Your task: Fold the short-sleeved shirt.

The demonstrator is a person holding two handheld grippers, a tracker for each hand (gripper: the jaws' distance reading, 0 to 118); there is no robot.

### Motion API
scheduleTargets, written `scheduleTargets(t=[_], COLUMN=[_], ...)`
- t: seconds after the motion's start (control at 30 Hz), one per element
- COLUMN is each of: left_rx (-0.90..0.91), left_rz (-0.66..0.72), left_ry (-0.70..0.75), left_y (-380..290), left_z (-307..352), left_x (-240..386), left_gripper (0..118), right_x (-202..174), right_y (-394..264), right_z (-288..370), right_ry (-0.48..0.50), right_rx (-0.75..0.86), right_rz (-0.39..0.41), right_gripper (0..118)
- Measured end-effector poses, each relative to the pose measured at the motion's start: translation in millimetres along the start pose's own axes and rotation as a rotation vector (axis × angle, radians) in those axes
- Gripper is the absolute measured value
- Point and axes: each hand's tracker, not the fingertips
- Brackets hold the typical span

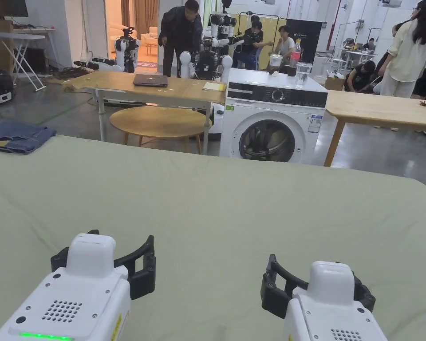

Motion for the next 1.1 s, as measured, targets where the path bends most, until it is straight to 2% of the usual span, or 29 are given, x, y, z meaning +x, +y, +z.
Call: scheduleTargets(t=[0.2, 0.37, 0.47, 0.7, 0.8, 1.0, 1.1], left_rx=[-0.004, -0.048, -0.055, -0.048, -0.047, -0.050, -0.048], left_rz=[-0.049, 0.025, 0.062, 0.066, 0.052, 0.056, 0.068], left_ry=[0.014, 0.002, 0.013, 0.075, 0.104, 0.097, 0.078], left_y=[-4.0, -5.5, -8.0, -11.4, -11.5, -8.2, -5.9], left_z=[-6.4, -10.6, -9.9, -6.2, -6.2, -8.5, -8.4], left_x=[5.2, 0.8, -3.8, -6.5, -3.8, -0.3, -1.2], left_gripper=[82, 82, 82, 82, 82, 82, 82], right_x=[9.1, 16.9, 17.5, 28.1, 26.9, 15.1, 8.0], right_y=[3.2, 2.3, 1.4, 2.8, 3.6, 11.1, 14.5], right_z=[-7.8, -14.0, -17.2, -20.4, -17.2, -14.7, -17.0], right_ry=[0.020, 0.065, 0.050, 0.106, 0.078, 0.044, -0.014], right_rx=[-0.017, -0.048, -0.070, -0.154, -0.162, -0.147, -0.160], right_rz=[-0.053, -0.127, -0.133, -0.282, -0.275, -0.189, -0.152], right_gripper=[98, 98, 98, 98, 98, 98, 98])
